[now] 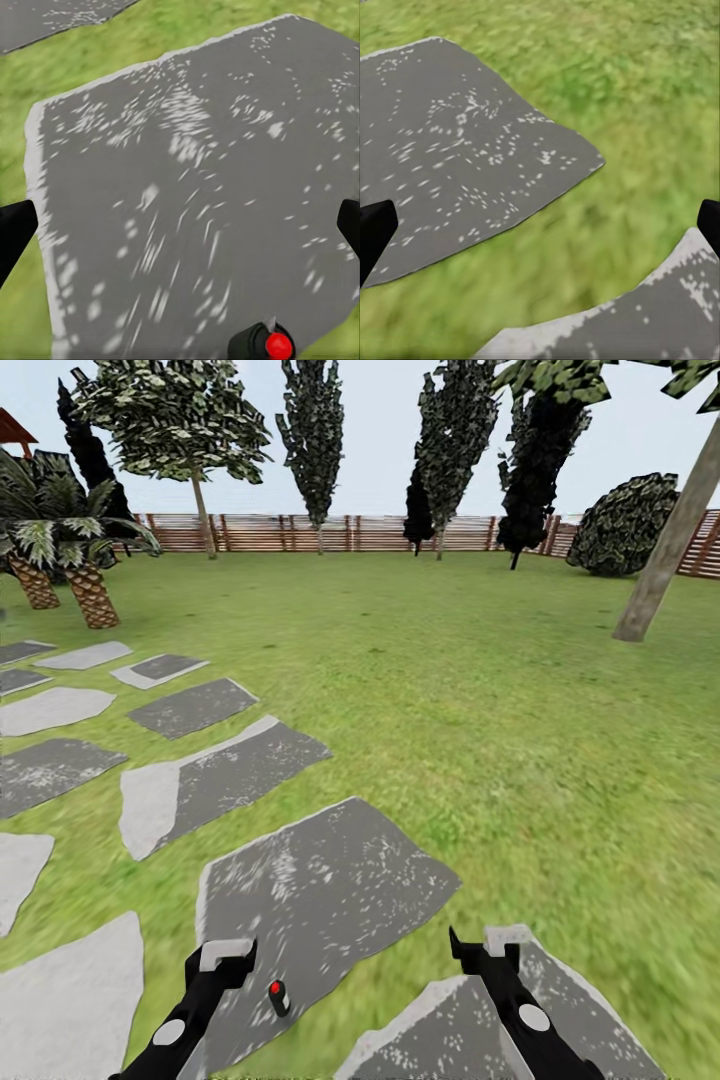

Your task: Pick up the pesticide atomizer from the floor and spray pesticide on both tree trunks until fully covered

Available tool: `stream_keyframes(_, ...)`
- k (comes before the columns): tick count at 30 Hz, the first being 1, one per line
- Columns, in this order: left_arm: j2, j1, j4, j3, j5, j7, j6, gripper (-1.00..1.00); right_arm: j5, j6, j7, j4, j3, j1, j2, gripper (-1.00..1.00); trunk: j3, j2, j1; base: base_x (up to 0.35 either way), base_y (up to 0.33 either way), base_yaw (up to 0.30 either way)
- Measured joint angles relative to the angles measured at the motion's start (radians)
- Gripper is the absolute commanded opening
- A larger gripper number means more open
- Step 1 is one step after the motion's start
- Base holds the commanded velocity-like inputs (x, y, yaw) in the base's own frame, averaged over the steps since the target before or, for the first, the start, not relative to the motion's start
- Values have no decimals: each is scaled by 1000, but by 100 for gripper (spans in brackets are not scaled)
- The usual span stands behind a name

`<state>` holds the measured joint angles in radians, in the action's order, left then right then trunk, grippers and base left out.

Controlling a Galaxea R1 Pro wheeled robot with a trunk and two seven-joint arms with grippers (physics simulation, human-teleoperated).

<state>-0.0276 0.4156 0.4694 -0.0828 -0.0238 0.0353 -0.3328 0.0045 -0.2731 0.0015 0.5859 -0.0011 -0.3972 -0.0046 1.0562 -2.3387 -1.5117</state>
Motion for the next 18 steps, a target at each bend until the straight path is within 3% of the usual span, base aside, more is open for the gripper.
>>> stream_keyframes(18,0,0,0,1,0,0,0,100,0,0,0,0,1,0,0,100,85,-126,-69,0,0,63)
